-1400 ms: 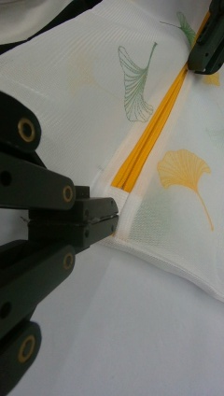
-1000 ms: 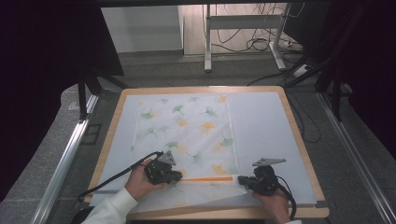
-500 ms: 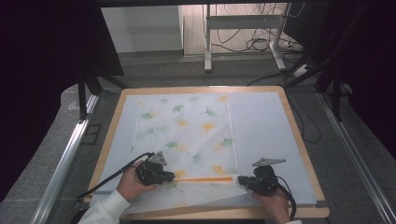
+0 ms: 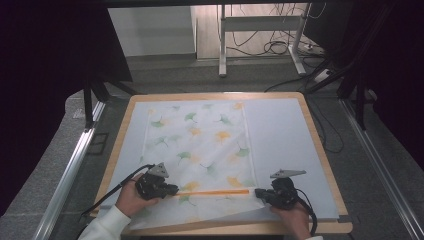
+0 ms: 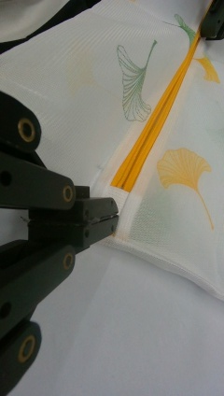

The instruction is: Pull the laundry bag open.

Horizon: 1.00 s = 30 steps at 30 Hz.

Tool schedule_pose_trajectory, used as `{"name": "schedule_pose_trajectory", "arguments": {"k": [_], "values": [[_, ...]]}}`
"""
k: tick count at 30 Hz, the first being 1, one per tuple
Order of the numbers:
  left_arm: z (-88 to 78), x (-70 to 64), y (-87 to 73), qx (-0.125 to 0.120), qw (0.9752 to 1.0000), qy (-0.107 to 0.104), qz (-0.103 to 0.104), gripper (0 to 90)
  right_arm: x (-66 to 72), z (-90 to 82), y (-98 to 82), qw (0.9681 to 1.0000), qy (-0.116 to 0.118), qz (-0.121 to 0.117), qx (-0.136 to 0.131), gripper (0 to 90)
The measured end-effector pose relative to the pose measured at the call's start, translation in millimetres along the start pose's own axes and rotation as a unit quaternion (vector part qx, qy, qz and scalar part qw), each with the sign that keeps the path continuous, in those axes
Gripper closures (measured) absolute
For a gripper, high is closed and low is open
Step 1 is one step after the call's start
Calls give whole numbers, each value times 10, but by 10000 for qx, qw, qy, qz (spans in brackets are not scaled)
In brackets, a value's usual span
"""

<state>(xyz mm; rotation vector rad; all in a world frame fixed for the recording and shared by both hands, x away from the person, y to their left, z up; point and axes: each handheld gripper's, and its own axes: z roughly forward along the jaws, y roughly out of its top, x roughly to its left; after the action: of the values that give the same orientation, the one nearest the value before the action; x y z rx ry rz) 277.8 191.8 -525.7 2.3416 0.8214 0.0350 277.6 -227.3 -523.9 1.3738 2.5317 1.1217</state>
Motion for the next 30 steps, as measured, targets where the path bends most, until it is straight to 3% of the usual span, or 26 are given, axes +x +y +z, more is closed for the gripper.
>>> {"name": "schedule_pose_trajectory", "arguments": {"k": [30], "values": [[-210,114,-286,-74,9995,154,-274,853,-2,-2,0,10000,14,10,3,897]]}}
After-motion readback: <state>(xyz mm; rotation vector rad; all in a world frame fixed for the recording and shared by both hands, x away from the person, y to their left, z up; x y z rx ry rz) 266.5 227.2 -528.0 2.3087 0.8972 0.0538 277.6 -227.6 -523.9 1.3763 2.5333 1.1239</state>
